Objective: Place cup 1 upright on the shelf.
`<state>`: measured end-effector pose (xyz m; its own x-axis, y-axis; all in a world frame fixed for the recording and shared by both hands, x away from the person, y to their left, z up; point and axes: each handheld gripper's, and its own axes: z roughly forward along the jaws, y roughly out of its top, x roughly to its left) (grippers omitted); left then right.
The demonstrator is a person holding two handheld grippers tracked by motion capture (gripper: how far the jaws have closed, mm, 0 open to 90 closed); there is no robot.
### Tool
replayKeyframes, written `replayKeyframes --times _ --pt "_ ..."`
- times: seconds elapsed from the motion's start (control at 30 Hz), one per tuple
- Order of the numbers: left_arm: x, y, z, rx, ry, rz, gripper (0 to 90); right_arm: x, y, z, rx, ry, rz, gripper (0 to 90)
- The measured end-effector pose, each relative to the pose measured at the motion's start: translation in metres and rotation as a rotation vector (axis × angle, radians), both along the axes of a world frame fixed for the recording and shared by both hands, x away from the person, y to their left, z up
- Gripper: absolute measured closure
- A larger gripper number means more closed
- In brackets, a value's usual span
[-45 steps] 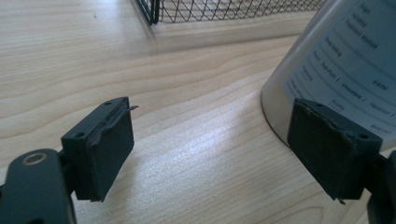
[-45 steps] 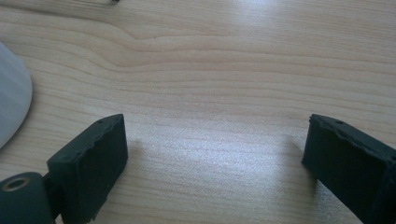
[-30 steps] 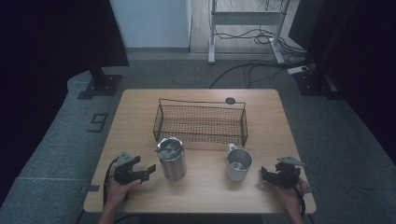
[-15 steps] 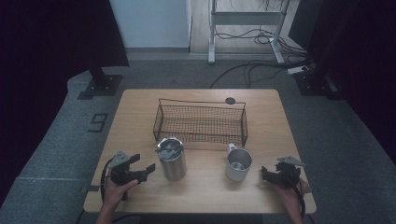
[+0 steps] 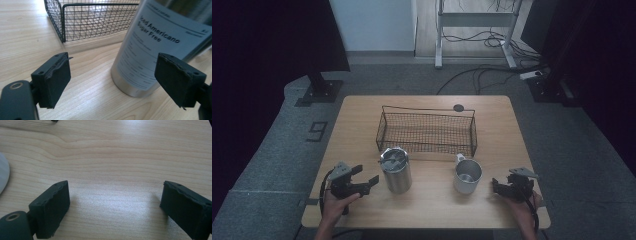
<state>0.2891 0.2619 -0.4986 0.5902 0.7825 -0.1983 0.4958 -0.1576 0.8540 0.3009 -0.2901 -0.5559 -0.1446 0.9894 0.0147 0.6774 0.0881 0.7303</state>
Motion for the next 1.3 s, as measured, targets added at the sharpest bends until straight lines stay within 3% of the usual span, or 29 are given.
replayKeyframes --times 0.4,0.7,1.3 --pt "-0.005 -0.008 0.009 -0.008 -0.011 -0.035 14.9 0.0 0.0 0.0 0.0 -0.001 0.003 8.4" --pt "-0.01 -0.014 0.015 -0.018 -0.022 -0.108 9.1 0.0 0.0 0.0 0.0 -0.001 0.003 8.4" --pt "-0.015 -0.025 0.022 -0.032 -0.047 -0.133 5.2 0.0 0.0 0.0 -0.001 -0.001 0.003 8.5"
